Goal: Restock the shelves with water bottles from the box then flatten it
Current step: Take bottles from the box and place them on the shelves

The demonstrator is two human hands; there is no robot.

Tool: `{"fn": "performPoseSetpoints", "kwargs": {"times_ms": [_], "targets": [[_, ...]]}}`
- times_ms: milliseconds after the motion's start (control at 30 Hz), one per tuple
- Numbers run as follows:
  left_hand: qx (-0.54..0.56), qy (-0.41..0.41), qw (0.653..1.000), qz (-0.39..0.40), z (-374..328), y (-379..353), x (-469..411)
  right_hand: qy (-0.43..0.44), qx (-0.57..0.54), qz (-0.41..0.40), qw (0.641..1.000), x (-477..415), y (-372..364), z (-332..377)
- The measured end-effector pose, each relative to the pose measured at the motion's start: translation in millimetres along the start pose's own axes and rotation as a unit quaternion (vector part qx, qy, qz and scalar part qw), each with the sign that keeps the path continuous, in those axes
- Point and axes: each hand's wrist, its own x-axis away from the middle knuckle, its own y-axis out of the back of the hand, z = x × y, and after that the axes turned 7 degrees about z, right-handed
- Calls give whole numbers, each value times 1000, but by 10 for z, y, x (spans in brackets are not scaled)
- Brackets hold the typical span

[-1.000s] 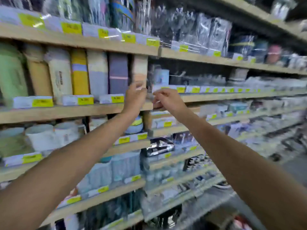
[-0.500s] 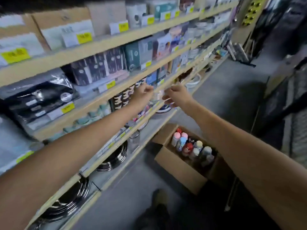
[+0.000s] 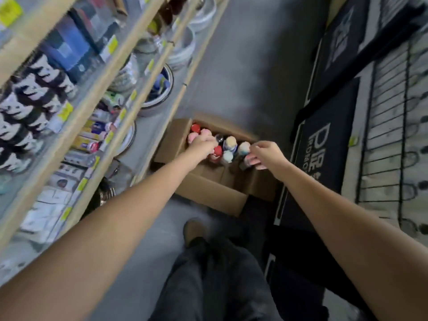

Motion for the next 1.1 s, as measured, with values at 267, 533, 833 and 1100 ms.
{"fn": "performPoseSetpoints", "kwargs": {"times_ms": [267, 533, 833, 1100], "targets": [[13, 83, 995, 56, 263, -1068, -1058, -102, -8, 2, 995, -1034, 459, -1059], [-2, 180, 977, 111, 1202, -1970, -2487, -143, 39, 30, 989, -2593, 365, -1994], [79, 219, 965, 125, 2076, -2432, -3932, -6, 242, 31, 970, -4207, 66, -2899], [196, 229, 946, 120, 2333, -2718, -4590, 55, 504, -1, 862, -4880, -109, -3276]]}}
